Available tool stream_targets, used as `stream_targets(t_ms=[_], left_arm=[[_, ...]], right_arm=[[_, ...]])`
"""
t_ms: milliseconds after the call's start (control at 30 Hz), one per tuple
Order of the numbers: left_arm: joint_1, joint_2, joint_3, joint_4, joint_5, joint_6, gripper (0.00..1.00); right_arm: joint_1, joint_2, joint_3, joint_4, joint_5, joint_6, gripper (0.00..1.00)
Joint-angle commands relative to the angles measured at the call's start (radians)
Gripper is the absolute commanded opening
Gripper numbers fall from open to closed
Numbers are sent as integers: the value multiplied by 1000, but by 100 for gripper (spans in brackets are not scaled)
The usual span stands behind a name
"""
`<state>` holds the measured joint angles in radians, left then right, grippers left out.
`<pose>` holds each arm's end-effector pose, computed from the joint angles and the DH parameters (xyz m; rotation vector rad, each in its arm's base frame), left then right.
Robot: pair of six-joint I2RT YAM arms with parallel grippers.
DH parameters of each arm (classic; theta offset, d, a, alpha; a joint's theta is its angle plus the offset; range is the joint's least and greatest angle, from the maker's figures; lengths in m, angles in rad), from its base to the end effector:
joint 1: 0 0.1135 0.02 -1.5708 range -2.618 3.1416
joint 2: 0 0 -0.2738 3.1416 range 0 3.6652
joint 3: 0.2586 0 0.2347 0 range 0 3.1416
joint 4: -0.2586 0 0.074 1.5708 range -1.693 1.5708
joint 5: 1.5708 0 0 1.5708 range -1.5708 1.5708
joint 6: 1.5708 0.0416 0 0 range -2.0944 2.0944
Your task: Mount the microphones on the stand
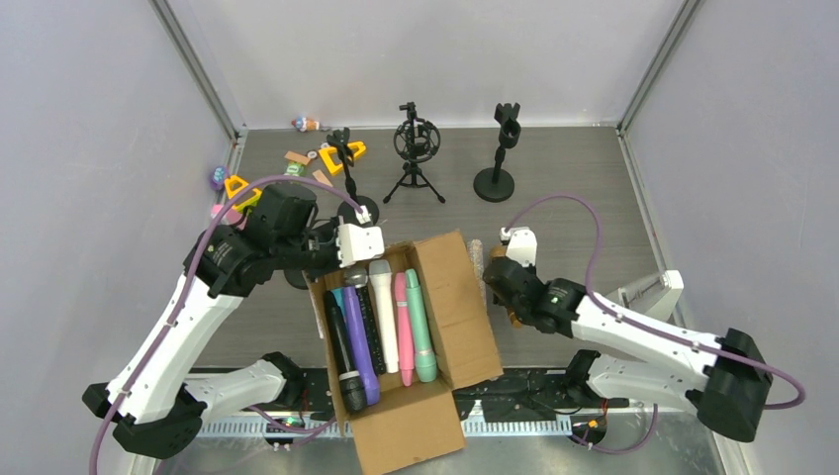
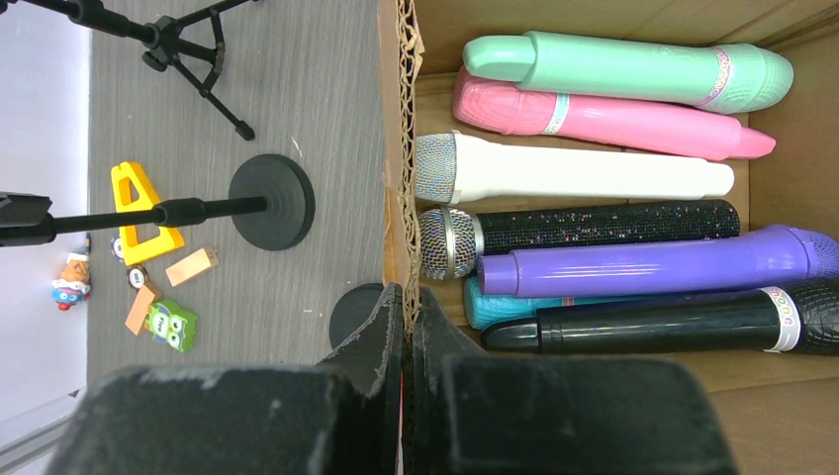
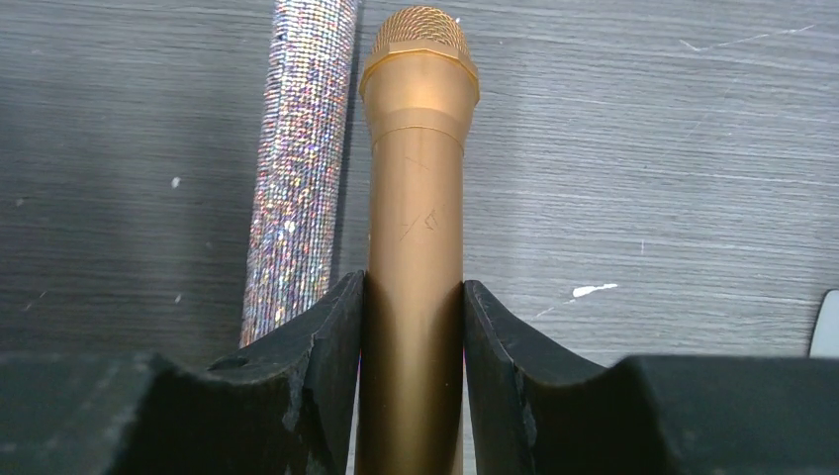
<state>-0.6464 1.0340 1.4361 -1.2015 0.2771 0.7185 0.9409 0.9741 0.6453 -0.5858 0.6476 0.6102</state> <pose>0.1087 -0.0963 0.4111 1.5831 1.7372 -0.2927 0.1179 0.1191 0.2386 -0.1163 2.2518 -0.0030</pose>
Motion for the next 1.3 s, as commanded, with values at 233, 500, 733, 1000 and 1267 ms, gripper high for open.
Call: stream_targets(t_ms=[233,500,733,1000,1267], left_arm=[[-12,-7,42,-57,70,-8,0],[-19,-8,54,-67,80,-7,0],[-23,-7,53,-68,84,-13,0],[-23,-13,41,-70,78,-14,0],[-24,-15,37,-57,63,-35,0]], right_arm=[[-130,267,11,290,-98,-54,5],[-135,409,-2,253,-170,3,23],[-135,373,-22,231,-198,15,44],[-134,53,181,-7,-103,-54,81],[224,16,404,-112,81,38,82]])
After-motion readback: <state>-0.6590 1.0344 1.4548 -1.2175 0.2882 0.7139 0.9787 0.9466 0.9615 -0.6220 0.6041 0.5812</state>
